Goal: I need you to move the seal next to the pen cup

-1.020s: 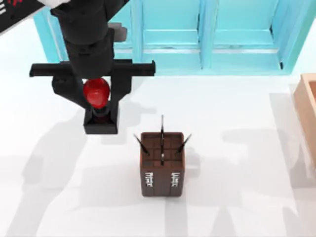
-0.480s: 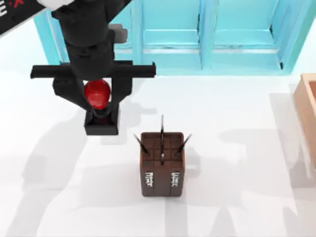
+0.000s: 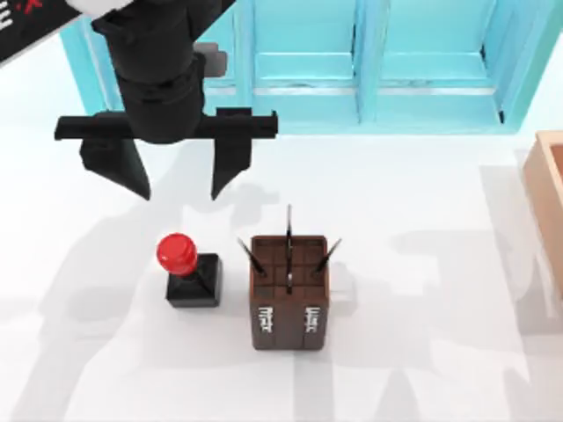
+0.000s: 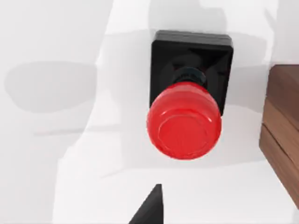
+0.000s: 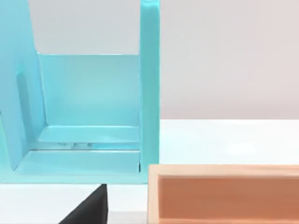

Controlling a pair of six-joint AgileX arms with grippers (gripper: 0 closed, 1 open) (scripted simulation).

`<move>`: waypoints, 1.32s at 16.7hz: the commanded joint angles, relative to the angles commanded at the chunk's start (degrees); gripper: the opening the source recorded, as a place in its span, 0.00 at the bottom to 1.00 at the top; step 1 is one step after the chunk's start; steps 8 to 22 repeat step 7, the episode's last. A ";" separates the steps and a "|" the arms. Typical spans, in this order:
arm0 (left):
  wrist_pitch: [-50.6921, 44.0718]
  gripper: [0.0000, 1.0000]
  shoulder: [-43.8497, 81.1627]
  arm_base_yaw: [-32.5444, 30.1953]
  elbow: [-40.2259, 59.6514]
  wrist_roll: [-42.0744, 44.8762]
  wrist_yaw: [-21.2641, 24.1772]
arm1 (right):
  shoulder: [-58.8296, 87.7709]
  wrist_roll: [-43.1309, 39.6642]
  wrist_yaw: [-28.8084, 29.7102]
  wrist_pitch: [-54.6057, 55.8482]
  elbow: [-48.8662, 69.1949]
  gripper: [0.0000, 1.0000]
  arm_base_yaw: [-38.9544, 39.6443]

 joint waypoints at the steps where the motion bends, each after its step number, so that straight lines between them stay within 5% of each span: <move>1: 0.00 0.98 0.00 0.00 0.00 0.00 0.00 | 0.00 0.00 0.00 0.00 0.00 1.00 0.00; 22: 0.00 1.00 0.00 0.00 0.00 0.00 0.00 | 0.00 0.00 0.00 0.00 0.00 1.00 0.00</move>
